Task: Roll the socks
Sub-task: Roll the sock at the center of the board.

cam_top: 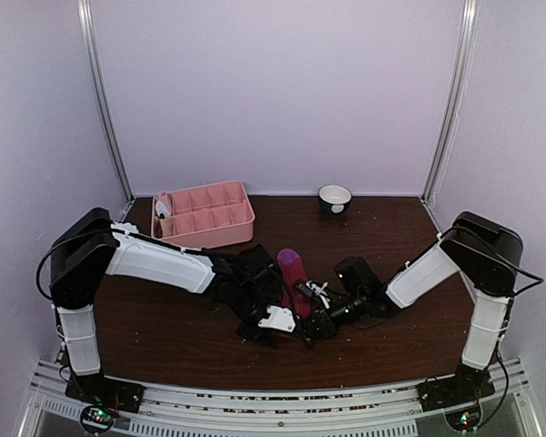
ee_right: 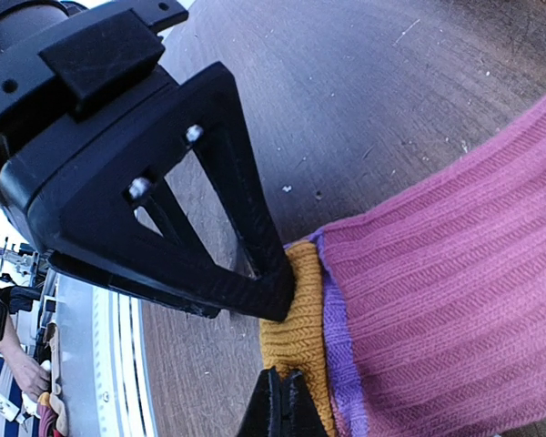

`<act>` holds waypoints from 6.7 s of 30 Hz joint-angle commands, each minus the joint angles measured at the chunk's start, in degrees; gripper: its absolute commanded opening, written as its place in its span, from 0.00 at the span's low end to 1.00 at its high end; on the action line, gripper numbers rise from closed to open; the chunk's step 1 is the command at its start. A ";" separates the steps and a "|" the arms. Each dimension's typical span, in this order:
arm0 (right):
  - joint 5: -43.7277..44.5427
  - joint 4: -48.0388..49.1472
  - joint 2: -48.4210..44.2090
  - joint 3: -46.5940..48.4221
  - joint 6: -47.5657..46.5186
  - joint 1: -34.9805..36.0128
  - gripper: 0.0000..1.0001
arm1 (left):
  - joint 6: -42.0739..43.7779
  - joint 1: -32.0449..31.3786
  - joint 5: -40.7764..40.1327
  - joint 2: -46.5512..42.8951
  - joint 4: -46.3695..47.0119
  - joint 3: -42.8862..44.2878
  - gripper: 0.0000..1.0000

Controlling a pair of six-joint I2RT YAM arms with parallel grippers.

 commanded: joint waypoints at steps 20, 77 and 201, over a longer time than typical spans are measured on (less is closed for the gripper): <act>3.20 -9.53 1.91 -1.03 -0.54 -0.52 0.00 | -2.80 0.10 -11.59 7.22 0.80 4.60 0.13; 57.97 5.13 -39.96 -25.27 -22.27 19.40 0.87 | -18.46 11.55 21.53 26.67 -41.67 26.88 0.00; 20.15 7.26 -11.86 -14.15 4.06 1.70 0.47 | -13.96 8.31 8.88 13.54 -23.27 14.57 0.00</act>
